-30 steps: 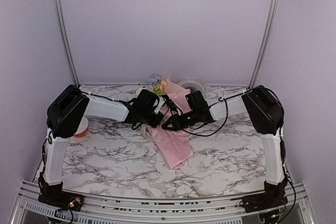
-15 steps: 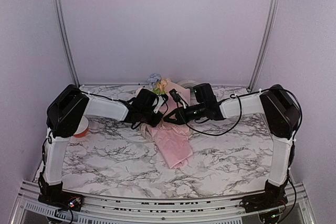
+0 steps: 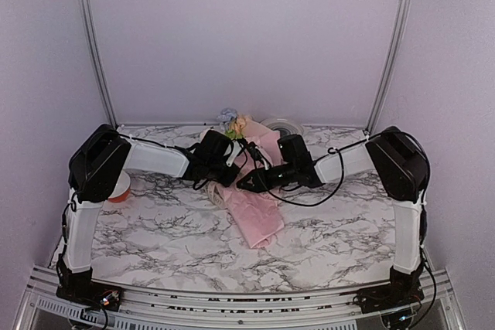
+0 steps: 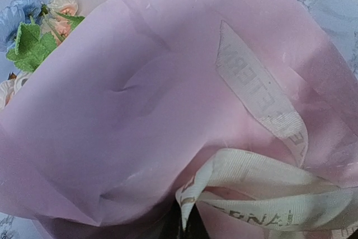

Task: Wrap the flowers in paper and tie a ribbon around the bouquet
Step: Cross the ribbon over the folded bouquet.

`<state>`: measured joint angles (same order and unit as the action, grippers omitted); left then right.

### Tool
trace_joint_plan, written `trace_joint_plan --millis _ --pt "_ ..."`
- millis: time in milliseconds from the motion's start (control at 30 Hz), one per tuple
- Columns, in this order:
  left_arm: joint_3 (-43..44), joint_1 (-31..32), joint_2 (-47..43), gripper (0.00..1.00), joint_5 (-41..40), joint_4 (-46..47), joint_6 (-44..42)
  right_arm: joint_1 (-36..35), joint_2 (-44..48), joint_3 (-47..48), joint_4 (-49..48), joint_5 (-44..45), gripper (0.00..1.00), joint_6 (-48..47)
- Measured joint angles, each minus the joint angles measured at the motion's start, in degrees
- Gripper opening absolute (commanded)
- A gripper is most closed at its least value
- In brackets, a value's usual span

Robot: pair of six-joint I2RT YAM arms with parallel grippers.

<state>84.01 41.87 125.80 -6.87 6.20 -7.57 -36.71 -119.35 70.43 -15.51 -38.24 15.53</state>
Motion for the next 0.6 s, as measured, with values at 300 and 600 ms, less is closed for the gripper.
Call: trace_joint_plan --millis 300,600 --pt "0.22 -0.04 0.28 0.15 0.24 -0.07 0.15 -0.15 -3.56 0.46 0.66 0.35 0.0 -0.09" --pt "0.26 -0.33 -0.48 0.56 6.71 -1.84 -0.48 0.66 -3.56 -0.63 0.9 0.44 0.0 0.96"
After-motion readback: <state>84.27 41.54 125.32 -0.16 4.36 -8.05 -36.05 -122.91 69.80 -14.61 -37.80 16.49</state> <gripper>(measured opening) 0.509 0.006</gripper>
